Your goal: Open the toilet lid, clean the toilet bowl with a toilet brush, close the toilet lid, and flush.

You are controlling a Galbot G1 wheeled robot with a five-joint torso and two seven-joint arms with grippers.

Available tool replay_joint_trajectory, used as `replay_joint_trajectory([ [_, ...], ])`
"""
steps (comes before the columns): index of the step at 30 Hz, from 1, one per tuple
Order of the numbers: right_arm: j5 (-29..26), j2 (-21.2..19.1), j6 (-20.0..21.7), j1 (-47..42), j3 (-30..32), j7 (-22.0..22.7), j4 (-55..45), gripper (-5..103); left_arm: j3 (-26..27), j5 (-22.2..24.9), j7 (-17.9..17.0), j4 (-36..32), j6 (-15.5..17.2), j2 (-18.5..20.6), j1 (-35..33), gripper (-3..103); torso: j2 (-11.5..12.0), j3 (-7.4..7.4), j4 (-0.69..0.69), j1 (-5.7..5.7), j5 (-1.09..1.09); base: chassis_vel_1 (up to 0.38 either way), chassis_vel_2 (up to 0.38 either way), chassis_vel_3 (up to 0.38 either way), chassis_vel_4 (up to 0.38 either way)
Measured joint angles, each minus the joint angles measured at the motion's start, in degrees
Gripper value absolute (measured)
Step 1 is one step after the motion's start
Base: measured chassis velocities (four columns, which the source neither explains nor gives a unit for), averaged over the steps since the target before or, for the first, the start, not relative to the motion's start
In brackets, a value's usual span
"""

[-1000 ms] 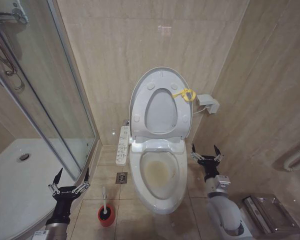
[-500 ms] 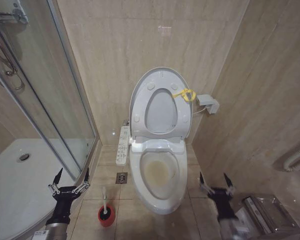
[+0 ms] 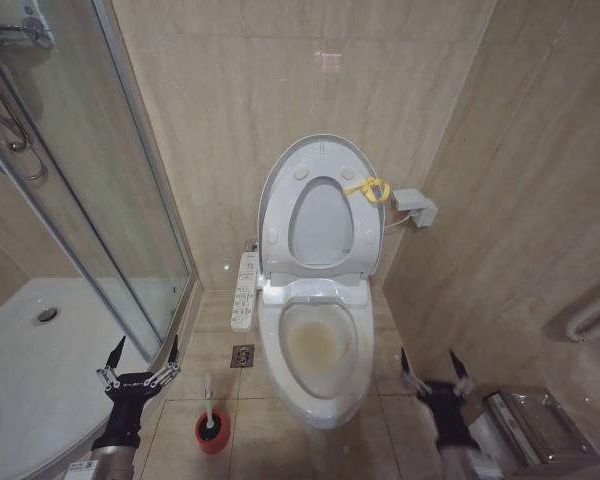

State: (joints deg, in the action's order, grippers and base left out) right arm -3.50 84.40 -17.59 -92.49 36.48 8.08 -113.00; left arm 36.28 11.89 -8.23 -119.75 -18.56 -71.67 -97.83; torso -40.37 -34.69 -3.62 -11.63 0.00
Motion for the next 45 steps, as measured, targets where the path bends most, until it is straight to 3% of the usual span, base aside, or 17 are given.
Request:
replay_joint_trajectory([
  [7,-0.38,-0.3,-0.17,2.0,-0.27,-0.03,1.34,100,0.0,0.0,0.0,0.0,0.0,0.0,0.0,100,0.0,0.0,-0.1,0.0,-0.01,0.0,0.0,0.0,0.0],
  [9,-0.66,-0.99,0.04,3.32,-0.44,-0.03,2.38,100,-0.01,0.0,0.0,0.0,0.0,0.0,0.01,100,0.0,0.0,-0.09,0.0,-0.01,0.0,0.0,0.0,0.0],
  [11,-1.23,-2.26,0.69,7.02,-0.79,-0.04,4.5,100,-0.01,0.0,0.0,0.0,0.0,0.0,0.0,100,0.0,0.0,0.01,-0.01,0.01,0.0,0.0,0.0,0.0],
  [12,-1.23,-2.26,0.69,7.02,-0.79,-0.04,4.5,100,-0.01,0.0,0.0,0.0,0.0,0.0,0.0,100,0.0,0.0,0.01,-0.01,0.01,0.0,0.0,0.0,0.0],
  [13,-1.87,-2.72,1.17,7.99,-0.78,0.04,4.81,100,0.0,0.0,0.0,0.0,0.0,0.0,-0.01,100,0.0,0.0,-0.08,0.0,0.02,0.0,0.0,0.0,0.0],
  [15,-3.48,-3.99,2.28,10.79,-0.22,0.47,4.77,100,0.0,0.0,0.0,0.0,0.0,-0.01,-0.01,100,0.0,0.0,-0.02,0.0,0.0,0.0,0.0,0.0,0.0],
  [17,-3.82,-4.15,2.68,11.21,-0.21,0.54,4.77,100,-0.01,0.0,0.0,0.0,0.0,0.0,0.01,100,0.0,0.0,-0.08,-0.01,0.02,0.0,0.0,0.0,0.0],
  [23,-4.94,-5.48,3.86,12.32,0.02,0.58,3.0,100,-0.01,0.0,0.0,0.0,0.0,0.0,0.0,100,0.0,0.0,-0.06,0.0,0.0,0.0,0.0,0.0,0.0],
  [37,-1.77,-2.26,1.89,11.02,-2.31,-0.14,4.03,100,-0.01,0.0,0.0,0.0,0.0,0.0,0.0,100,0.0,0.0,-0.05,0.0,0.0,0.0,0.0,0.0,0.0],
  [45,-2.66,-3.06,1.36,11.52,-1.05,-1.61,4.56,100,-0.01,0.0,0.0,0.0,0.01,0.0,0.0,100,0.0,0.0,-0.06,0.0,0.0,0.0,0.0,0.0,0.0],
])
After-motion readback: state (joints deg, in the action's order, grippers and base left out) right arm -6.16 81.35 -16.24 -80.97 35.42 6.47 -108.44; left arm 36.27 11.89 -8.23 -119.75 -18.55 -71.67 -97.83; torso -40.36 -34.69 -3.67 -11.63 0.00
